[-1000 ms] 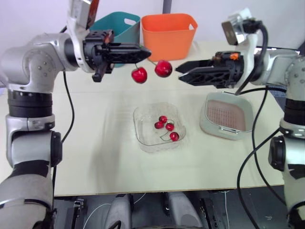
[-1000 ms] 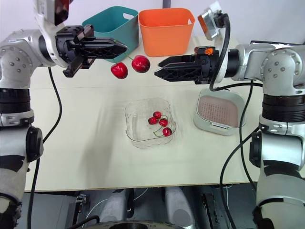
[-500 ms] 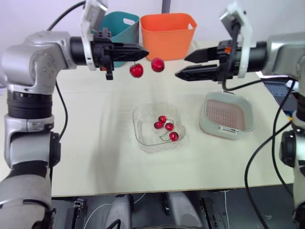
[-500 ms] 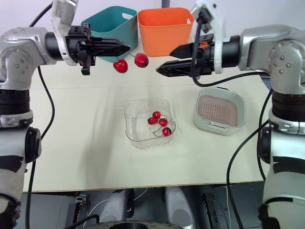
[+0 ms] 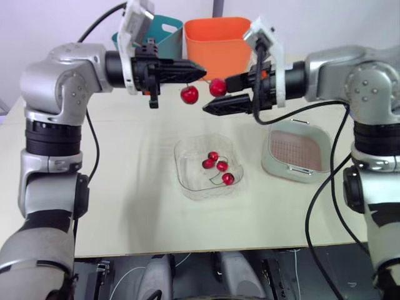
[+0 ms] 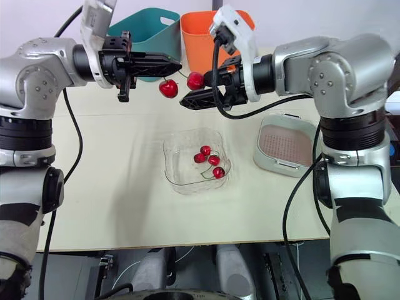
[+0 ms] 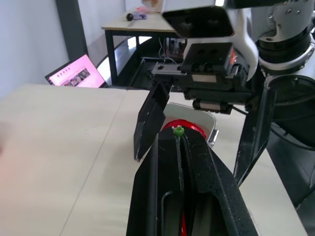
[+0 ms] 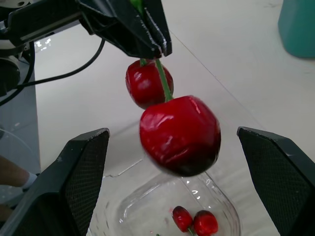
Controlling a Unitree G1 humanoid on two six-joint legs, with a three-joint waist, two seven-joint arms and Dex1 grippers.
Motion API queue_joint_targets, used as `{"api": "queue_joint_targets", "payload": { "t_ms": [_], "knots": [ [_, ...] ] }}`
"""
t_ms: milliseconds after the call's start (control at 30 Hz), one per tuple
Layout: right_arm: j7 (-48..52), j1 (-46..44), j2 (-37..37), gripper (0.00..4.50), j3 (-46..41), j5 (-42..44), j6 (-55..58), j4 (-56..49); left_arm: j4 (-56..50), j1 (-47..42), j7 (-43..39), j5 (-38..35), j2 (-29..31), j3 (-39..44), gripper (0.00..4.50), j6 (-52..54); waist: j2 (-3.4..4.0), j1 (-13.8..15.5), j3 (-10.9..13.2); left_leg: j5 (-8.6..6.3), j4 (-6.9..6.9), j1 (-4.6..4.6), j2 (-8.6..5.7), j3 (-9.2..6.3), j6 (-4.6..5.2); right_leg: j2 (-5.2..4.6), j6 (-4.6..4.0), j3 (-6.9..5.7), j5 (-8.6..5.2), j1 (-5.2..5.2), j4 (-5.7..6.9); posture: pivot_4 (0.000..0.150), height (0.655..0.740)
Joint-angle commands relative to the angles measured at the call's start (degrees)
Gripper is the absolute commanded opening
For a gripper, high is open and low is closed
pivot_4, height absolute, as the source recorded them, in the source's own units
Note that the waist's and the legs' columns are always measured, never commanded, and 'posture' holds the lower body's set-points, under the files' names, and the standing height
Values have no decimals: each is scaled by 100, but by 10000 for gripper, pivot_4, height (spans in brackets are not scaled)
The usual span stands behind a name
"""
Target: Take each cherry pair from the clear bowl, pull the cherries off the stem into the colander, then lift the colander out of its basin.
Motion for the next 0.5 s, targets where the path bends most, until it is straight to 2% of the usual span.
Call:
{"api": "queue_joint_targets", "payload": {
  "t_ms": [33,333,433,500],
  "knots": [
    [39,-284,27,44728,-128,-43,-95,-18,-189,-1,-27,25,49,22,0,-121,0,4,0,0,-1,0,0,-1,0,0,0,0,0,0,1,1500,7400],
    [112,-344,68,44728,-103,-78,-129,50,-126,15,-21,70,62,20,0,-189,0,5,0,0,1,-1,0,-1,0,-1,0,0,0,0,1,1500,7400],
    [121,-324,97,38085,-77,-95,-127,41,-140,-34,31,-1,0,83,0,-128,0,5,0,0,0,0,0,-1,0,0,0,-1,0,0,1,1500,7400],
    [133,-304,103,30683,-54,-118,-139,27,-145,-56,47,-23,-20,101,0,-108,0,5,0,0,1,0,0,-1,0,0,0,-1,0,0,1,1500,7400]
  ]
}}
